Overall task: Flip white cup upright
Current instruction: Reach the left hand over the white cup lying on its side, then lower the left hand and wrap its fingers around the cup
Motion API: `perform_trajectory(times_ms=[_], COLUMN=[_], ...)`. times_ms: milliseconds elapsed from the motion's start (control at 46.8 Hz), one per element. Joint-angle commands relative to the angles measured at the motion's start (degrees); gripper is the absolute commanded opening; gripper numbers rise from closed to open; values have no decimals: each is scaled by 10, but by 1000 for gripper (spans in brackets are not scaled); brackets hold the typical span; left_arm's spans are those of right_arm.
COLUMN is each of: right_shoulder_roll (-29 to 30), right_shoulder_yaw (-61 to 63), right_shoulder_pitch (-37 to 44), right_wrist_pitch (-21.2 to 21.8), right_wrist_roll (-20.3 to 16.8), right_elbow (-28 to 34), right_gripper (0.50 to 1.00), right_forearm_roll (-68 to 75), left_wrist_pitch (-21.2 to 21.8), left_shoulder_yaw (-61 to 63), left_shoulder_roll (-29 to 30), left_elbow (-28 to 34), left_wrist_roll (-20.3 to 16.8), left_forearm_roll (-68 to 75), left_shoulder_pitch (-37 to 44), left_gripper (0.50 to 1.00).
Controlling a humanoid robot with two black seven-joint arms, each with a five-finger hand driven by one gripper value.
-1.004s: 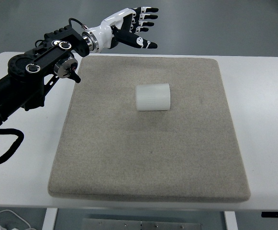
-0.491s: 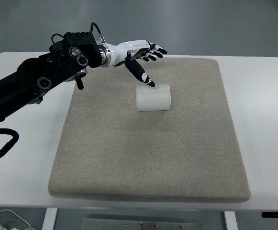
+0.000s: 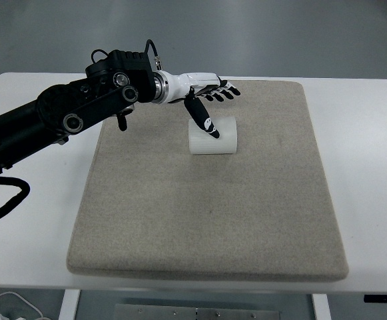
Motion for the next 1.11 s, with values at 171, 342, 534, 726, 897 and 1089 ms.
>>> perform_trajectory(times_ms=[171, 342, 534, 726, 897, 1089], right_shoulder_roll=[0, 0, 0, 0, 0, 0], right_shoulder_yaw=[0, 0, 0, 0, 0, 0], right_shoulder_pitch=[0, 0, 0, 0, 0, 0], right_wrist_pitch=[0, 0, 0, 0, 0, 0], right_wrist_roll=[0, 0, 0, 0, 0, 0], right_elbow=[0, 0, 0, 0, 0, 0], right_gripper=[930, 930, 930, 930, 930, 930], right_forearm_roll=[0, 0, 0, 0, 0, 0], left_wrist_pitch=[5, 6, 17, 17, 18, 18], left_shoulder_yaw=[19, 26, 32, 40, 43, 43], left_shoulder_roll=[-24, -26, -27, -29, -35, -42], left_elbow=[7, 15, 19, 29, 29, 29], left_wrist_roll=[2, 2, 1, -1, -2, -2], left_forearm_roll=[12, 12, 25, 29, 41, 50], left_shoulder_pitch=[-1, 0, 4, 4, 5, 5], left_gripper=[986, 986, 984, 984, 984, 979])
